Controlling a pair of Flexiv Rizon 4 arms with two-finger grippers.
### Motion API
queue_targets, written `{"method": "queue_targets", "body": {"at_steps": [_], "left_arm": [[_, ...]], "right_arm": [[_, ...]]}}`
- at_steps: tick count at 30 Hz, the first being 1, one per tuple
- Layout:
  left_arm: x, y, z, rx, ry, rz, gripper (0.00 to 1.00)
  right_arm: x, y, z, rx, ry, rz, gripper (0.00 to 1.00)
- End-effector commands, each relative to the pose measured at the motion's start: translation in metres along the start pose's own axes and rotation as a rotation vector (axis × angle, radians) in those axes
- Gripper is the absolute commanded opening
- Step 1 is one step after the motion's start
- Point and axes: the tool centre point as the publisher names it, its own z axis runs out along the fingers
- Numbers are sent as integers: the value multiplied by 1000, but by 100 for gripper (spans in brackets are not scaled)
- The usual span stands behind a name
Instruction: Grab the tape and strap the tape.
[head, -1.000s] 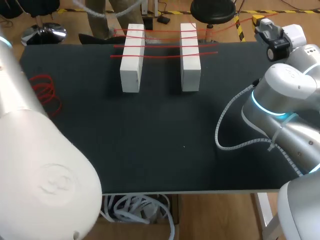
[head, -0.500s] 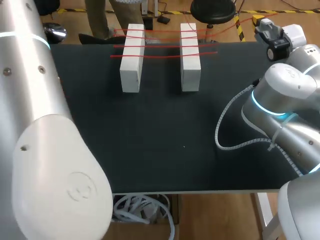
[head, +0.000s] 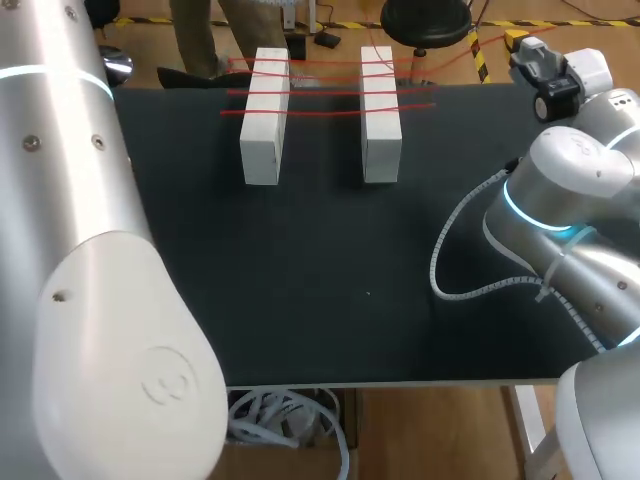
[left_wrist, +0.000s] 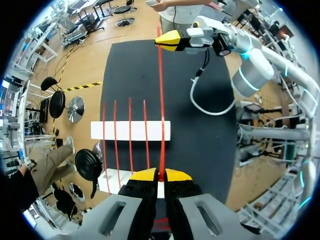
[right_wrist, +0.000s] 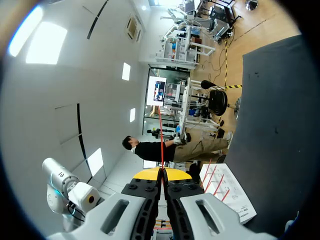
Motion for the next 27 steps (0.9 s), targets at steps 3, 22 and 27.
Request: {"method": "queue_targets", "body": {"at_steps": [3, 22, 27], "left_arm": [[4, 2, 5, 33, -10, -16, 0], [3, -14, -28, -23, -61, 40, 0], [2, -16, -29, -11, -39, 45, 0]], "right_arm": [[0, 0, 0, -1, -2, 0, 0], [0, 0, 0, -1, -2, 0, 0], [0, 0, 0, -1, -2, 0, 0]]}}
